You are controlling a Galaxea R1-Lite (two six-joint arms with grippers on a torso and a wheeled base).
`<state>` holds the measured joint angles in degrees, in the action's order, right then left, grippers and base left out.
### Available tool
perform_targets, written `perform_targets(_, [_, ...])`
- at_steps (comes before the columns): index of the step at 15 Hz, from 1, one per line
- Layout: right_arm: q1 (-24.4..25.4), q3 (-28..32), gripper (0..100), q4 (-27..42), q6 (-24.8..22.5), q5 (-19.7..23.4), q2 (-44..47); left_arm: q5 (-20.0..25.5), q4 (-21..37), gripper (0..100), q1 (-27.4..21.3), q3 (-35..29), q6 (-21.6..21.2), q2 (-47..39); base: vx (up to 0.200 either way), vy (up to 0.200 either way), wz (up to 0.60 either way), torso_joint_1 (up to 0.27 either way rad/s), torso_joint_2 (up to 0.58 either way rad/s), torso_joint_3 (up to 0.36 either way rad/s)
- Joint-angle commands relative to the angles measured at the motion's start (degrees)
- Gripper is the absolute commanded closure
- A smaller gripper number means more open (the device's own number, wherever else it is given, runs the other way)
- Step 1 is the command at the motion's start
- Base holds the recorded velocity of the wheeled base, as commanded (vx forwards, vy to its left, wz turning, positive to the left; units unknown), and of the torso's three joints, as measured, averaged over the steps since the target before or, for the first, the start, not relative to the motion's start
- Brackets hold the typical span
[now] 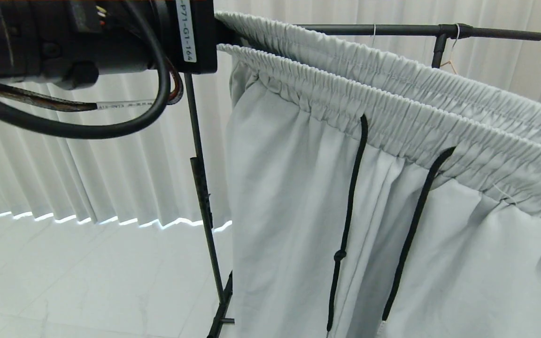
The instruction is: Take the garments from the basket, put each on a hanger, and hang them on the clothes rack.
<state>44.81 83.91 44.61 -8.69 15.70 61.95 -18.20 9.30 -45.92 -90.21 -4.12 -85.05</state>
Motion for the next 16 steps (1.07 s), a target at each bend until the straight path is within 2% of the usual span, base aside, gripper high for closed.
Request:
perform_targets(1, [-0.7,-0.2,100,0.0,-0.1,-1.6,0.0,-0.1,0.1,100,0.0,1.2,0.0,0.0,0.000,0.000,0.00,0.000,0.00,0.000])
perform_targets(3, [-3.6,-0.2,100,-0.1,-0.4,-10.9,1.6,-0.3,1.6,100,0.0,3.9,0.0,2.2,0.000,0.000,0.00,0.000,0.00,0.000])
perform_targets(4, [-4.1,0.1,100,-1.0,-0.4,-16.7,3.2,-0.3,4.2,100,0.2,5.8,0.2,4.4,0.000,0.000,0.00,0.000,0.00,0.000])
perform_targets(5, [-4.6,0.1,100,-2.9,-0.3,-19.4,4.3,-0.3,7.2,100,0.2,6.8,1.0,6.0,0.000,0.000,0.00,0.000,0.00,0.000])
perform_targets(8, [-5.1,-0.1,100,-12.1,-0.3,-19.6,8.3,-0.3,17.9,100,-0.1,7.3,4.0,10.5,0.000,0.000,0.00,0.000,0.00,0.000])
perform_targets(10, [-4.3,0.1,100,-18.2,-0.4,-17.1,11.0,-0.2,24.0,100,-0.2,7.5,4.1,13.0,0.000,0.000,0.00,0.000,0.00,0.000])
perform_targets(11, [-3.2,0.4,100,-20.4,-0.4,-15.2,12.0,-0.1,25.2,100,-1.1,7.7,4.1,14.0,0.000,0.000,0.00,0.000,0.00,0.000])
perform_targets(13, [-1.5,0.4,100,-25.0,-0.4,-14.2,13.8,0.1,25.1,100,-7.2,9.4,4.5,16.2,0.000,0.000,0.00,0.000,0.00,0.000])
perform_targets(16, [0.2,0.5,100,-27.5,-0.4,-14.2,15.5,0.4,25.1,100,-20.5,10.0,9.1,18.0,0.000,0.000,0.00,0.000,0.00,0.000])
